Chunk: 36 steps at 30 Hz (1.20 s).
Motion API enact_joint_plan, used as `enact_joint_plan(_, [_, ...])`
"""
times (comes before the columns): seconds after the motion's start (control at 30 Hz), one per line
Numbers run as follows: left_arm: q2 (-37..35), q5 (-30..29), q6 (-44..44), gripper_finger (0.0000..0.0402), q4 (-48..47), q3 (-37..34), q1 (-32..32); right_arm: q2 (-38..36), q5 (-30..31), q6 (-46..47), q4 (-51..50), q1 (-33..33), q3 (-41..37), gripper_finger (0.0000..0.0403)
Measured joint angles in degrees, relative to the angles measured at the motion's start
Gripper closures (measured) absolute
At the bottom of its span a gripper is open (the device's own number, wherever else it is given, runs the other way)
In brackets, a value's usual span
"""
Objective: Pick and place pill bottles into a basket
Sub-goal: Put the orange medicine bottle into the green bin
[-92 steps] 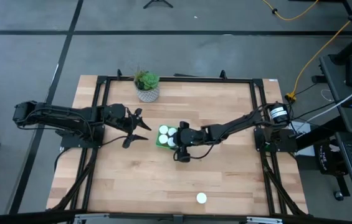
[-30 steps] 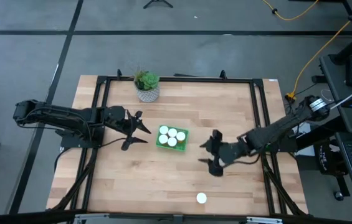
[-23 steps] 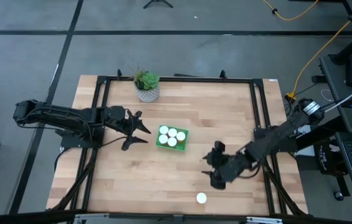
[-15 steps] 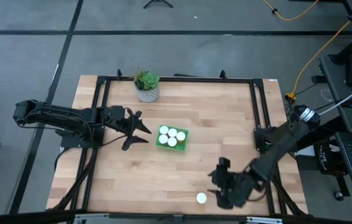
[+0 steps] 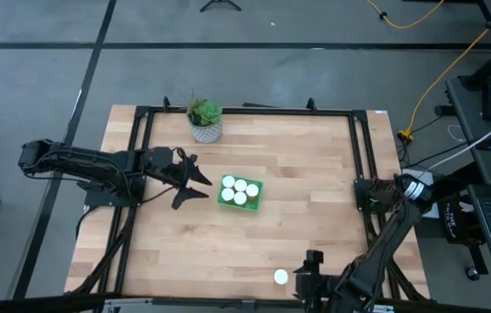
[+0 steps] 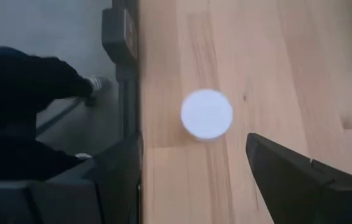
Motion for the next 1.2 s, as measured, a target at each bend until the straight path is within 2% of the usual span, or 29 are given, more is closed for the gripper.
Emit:
enact_joint_plan(0.33, [-0.01, -0.84, -0.96, 0.0192, 1.02, 0.0, -0.02, 0.97, 0.37, -0.14, 1.92, -0.37, -2.5, 0.0116])
enact_joint_plan(0.47, [-0.02, -3.04, -0.89, 0.0192, 0.99, 0.0, 0.0, 1.24, 0.45, -0.21, 4.93, -1.41, -4.48, 0.0116])
enact_joint_plan(1.03, [0.0, -2.58, -0.76, 0.0192, 0.48, 0.0, 0.0, 1.29, -3.01, -1.62, 19.96, -4.3, -14.31, 0.0116])
enact_joint_plan(1.2, [0.0, -2.58, -0.78, 0.0192, 0.42, 0.0, 0.0, 1.29, -3.76, -1.64, 21.39, -5.29, -16.19, 0.0116])
